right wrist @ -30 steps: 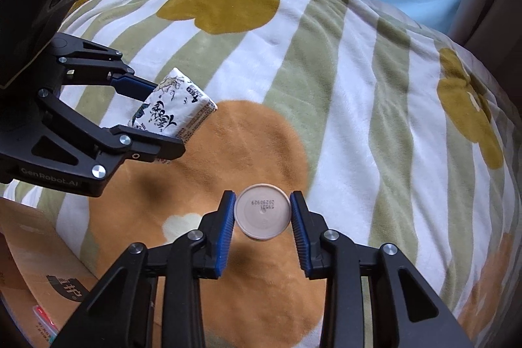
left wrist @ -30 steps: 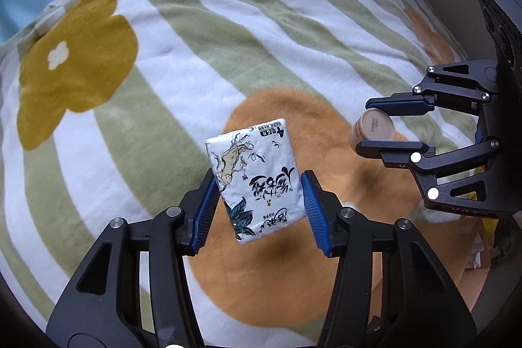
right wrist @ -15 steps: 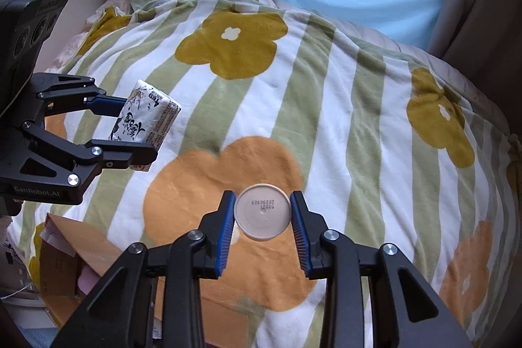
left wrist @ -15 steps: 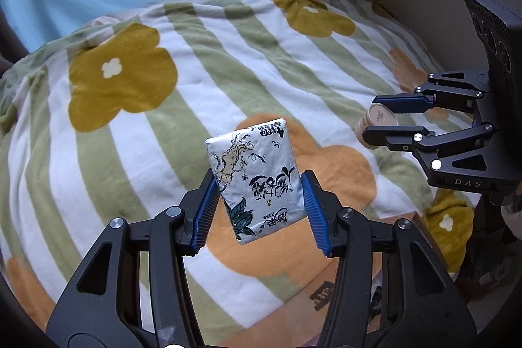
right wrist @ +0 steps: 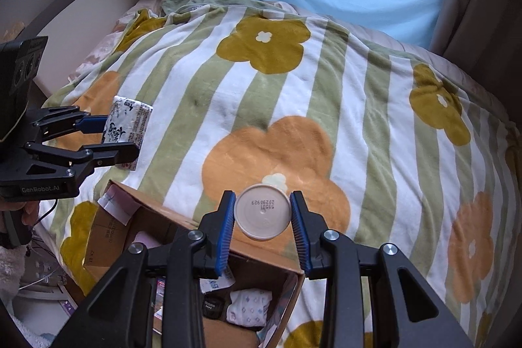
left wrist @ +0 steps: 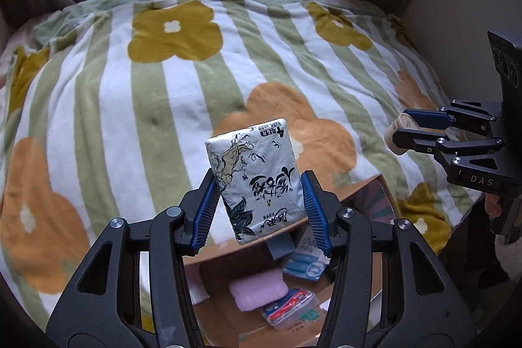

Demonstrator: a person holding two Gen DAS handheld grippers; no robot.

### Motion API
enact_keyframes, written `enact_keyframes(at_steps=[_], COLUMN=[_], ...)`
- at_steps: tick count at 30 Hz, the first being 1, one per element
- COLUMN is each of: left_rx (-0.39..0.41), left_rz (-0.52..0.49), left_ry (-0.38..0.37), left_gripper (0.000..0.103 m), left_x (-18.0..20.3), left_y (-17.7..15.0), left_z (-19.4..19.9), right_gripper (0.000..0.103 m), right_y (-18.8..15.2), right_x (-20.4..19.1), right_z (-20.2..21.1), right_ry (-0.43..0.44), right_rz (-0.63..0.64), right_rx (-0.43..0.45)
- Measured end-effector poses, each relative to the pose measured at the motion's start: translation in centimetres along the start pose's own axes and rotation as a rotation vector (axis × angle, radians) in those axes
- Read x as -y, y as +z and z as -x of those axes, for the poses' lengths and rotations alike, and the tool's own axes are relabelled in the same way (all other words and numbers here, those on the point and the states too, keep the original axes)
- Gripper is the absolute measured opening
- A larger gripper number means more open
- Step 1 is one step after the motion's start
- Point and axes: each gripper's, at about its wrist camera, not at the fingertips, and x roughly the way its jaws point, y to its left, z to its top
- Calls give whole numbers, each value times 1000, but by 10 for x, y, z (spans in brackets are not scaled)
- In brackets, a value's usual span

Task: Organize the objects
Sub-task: 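Lift and carry the tissue pack and tin toward the cardboard box, then lower the tissue pack and tin into the cardboard box and release both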

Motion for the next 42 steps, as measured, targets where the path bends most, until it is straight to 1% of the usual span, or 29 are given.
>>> enact_keyframes(at_steps=[3, 6, 9, 11, 14, 17, 22, 27, 32, 35, 37, 38, 39, 40, 41, 42], left_rx=[-7, -22, -48, -65, -89, -104, -122, -125, -118, -127, -144, -154, -159, -157, -147, -149], left_rz=[56, 142, 193, 223, 272, 298, 309, 315, 271, 245, 236, 233, 230, 226, 226, 227], left_ry=[22, 14, 34, 42, 37, 37, 54, 66, 84, 88, 103, 112, 123, 131, 117, 102], left_gripper=[47, 47, 47, 47, 47, 47, 47, 47, 47, 48, 51, 64, 95, 102, 103, 103], left_x=[-1, -4, -4, -5, -8, -10, -15, -17, -11, -8, -6, -5, -4, -3, -2, -2], left_y=[-28, -60, -90, -107, -130, -146, -160, -156, -149, -146, -144, -143, -143, -142, -142, -142], left_z=[9, 11, 6, 1, -8, -15, -24, -27, -25, -26, -29, -31, -32, -32, -32, -32], right_gripper=[31, 31, 31, 31, 31, 31, 31, 31, 31, 31, 31, 31, 34, 40, 57, 80], right_y=[-17, -34, -52, -65, -82, -97, -106, -101, -97, -97, -97, -97, -97, -98, -99, -101], right_x=[-4, -2, -3, -5, -12, -17, -22, -28, -33, -34, -33, -33, -32, -31, -29, -27], right_z=[1, -4, -12, -18, -27, -36, -47, -46, -44, -46, -49, -51, -54, -55, -57, -61], right_ry=[-6, 17, -12, -22, -53, -52, -48, -50, -44, -42, -28, -30, -37, -36, -24, 9], right_rz=[-49, -153, -201, -222, -221, -224, -223, -199, -182, -174, -177, -182, -186, -192, -199, -209], right_rx=[-16, -51, -69, -79, -98, -113, -128, -110, -101, -108, -117, -127, -137, -143, -149, -165])
